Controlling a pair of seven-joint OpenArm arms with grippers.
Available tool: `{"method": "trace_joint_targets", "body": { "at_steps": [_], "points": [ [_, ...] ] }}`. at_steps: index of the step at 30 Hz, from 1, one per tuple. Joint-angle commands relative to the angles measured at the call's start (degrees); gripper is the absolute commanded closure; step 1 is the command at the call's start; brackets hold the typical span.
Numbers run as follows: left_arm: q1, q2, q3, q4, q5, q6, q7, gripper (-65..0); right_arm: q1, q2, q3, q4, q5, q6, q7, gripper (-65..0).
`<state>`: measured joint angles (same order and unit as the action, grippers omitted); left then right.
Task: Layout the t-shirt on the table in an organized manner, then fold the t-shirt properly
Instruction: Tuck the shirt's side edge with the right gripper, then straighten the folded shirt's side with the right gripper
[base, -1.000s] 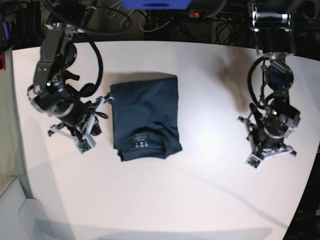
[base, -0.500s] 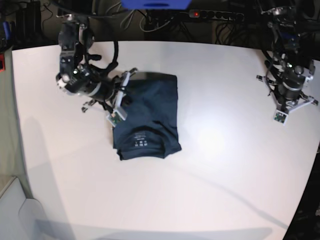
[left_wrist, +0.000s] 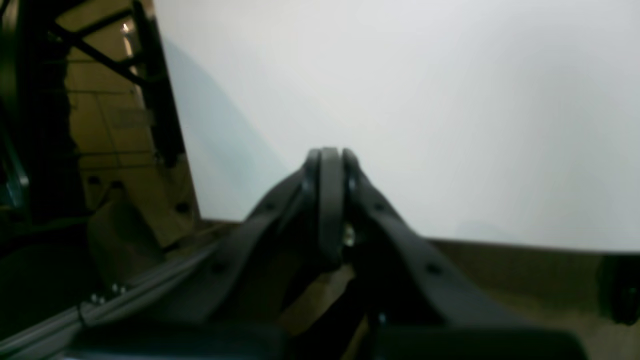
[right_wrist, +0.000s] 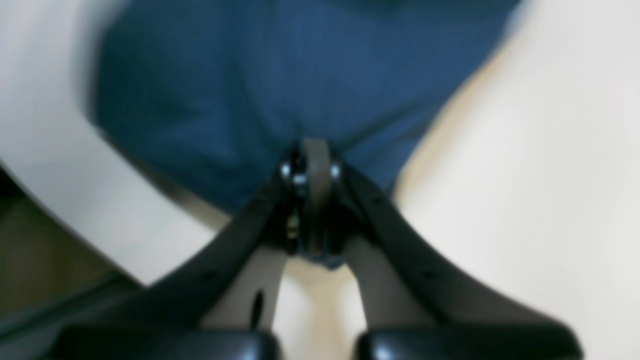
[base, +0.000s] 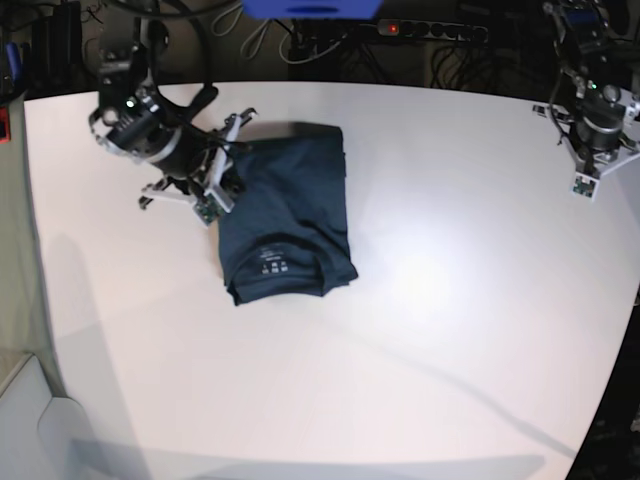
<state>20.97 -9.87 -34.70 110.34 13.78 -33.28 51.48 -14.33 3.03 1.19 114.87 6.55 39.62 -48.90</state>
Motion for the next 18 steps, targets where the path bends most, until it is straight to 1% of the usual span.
{"method": "trace_joint_targets", "body": {
  "at_steps": [1, 2, 3, 4, 7, 12, 14, 16, 18],
  "points": [
    [1.05, -0.37, -0.42, 1.08, -1.52, -1.14, -0.54, 0.0, -0.93, -0.08, -0.09, 2.36, 1.06, 0.38, 0.33, 0.0],
    [1.67, -0.37, -1.04, 1.26, -3.1, -2.72, -0.54, 0.0, -1.37, -0.17, -0.09, 2.63, 1.15, 0.38, -0.11, 0.0],
    [2.46, -0.2, -2.36, 1.52, -5.3, -5.1, -0.45, 0.0, -1.45, -0.08, 0.0, 2.36, 1.06, 0.38, -0.46, 0.0],
    [3.07, 0.51, -3.76, 1.7, -7.06, -6.72, -0.19, 0.0, -2.24, 0.01, 0.79, 1.92, 1.06, 0.38, -0.55, 0.0],
    [5.09, 3.76, -10.01, 1.79, -10.4, -6.72, -0.45, 0.0, -7.52, -0.08, 4.65, 1.66, 1.06, 0.38, 0.42, 0.0],
    [6.59, 7.98, -18.27, 1.44, -10.57, -6.72, -0.54, 0.0, -14.11, 0.01, 11.78, 0.96, 1.06, 0.38, 4.29, 0.0],
    [7.64, 9.47, -20.64, 1.35, -10.66, -6.72, -0.54, 0.0, -15.61, 0.27, 12.92, 0.43, 1.06, 0.38, 4.64, 0.0],
    [8.26, 10.09, -22.05, 1.17, -10.31, -6.72, -0.54, 0.0, -15.78, 0.36, 13.09, -0.1, 1.06, 0.38, 4.64, 0.0],
    [9.67, 11.14, -23.1, 1.17, -10.31, -6.72, -0.54, 0.0, -14.9, 1.5, 13.09, -0.54, 1.15, 0.38, 4.64, 0.0]
  ]
}}
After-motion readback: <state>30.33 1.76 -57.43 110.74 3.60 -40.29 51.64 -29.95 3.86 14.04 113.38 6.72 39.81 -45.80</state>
